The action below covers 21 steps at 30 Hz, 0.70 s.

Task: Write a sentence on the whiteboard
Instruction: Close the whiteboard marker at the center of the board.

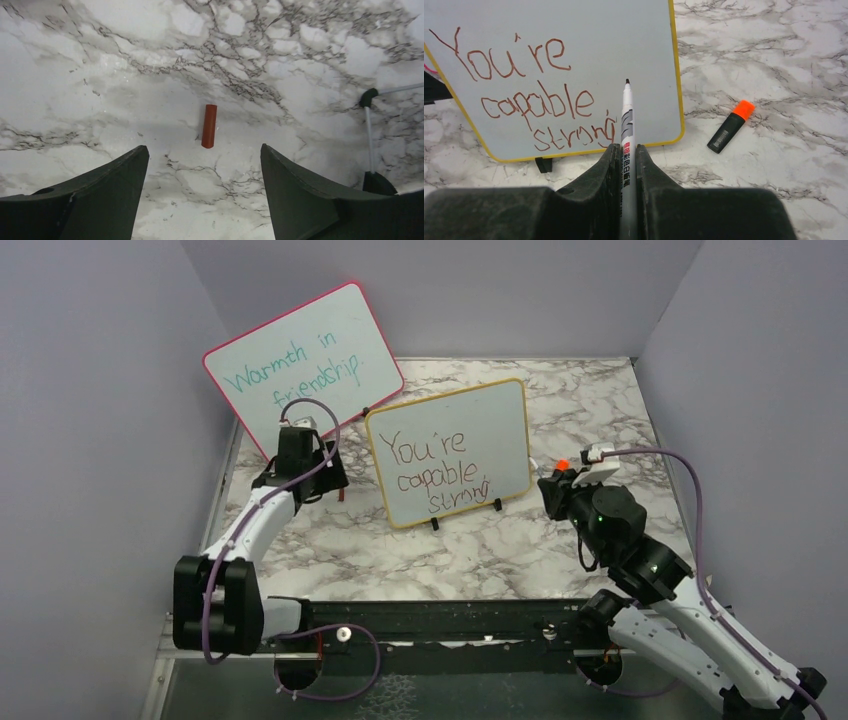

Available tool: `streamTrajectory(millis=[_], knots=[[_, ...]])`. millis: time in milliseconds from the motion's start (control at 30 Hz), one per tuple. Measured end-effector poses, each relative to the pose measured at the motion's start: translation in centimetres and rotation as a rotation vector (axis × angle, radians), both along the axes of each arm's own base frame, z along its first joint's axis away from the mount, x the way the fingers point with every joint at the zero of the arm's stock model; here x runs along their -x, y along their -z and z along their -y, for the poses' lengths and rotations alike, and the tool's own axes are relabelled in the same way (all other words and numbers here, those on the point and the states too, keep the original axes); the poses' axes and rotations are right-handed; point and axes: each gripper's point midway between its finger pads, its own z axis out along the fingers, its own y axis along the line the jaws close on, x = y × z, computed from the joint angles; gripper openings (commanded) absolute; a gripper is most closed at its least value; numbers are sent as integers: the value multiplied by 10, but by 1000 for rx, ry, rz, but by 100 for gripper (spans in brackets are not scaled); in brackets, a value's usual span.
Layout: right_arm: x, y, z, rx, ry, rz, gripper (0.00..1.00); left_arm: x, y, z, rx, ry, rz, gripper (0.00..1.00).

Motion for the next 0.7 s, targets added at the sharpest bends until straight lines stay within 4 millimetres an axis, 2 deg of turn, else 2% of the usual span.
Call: streamTrajectory(millis=[167,333,533,700], knots=[[3,-2,2,-13,-1,14,1,-1,38,0,-17,2,-151,67],[3,-3,2,-15,-1,17,1,-5,55,-1,-41,20,-241,49],[2,0,1,-5,-1,6,1,-12,61,-2,-66,45,-275,45],[1,2,1,-1,-1,1,1,-9,70,-1,-72,63,-313,43]])
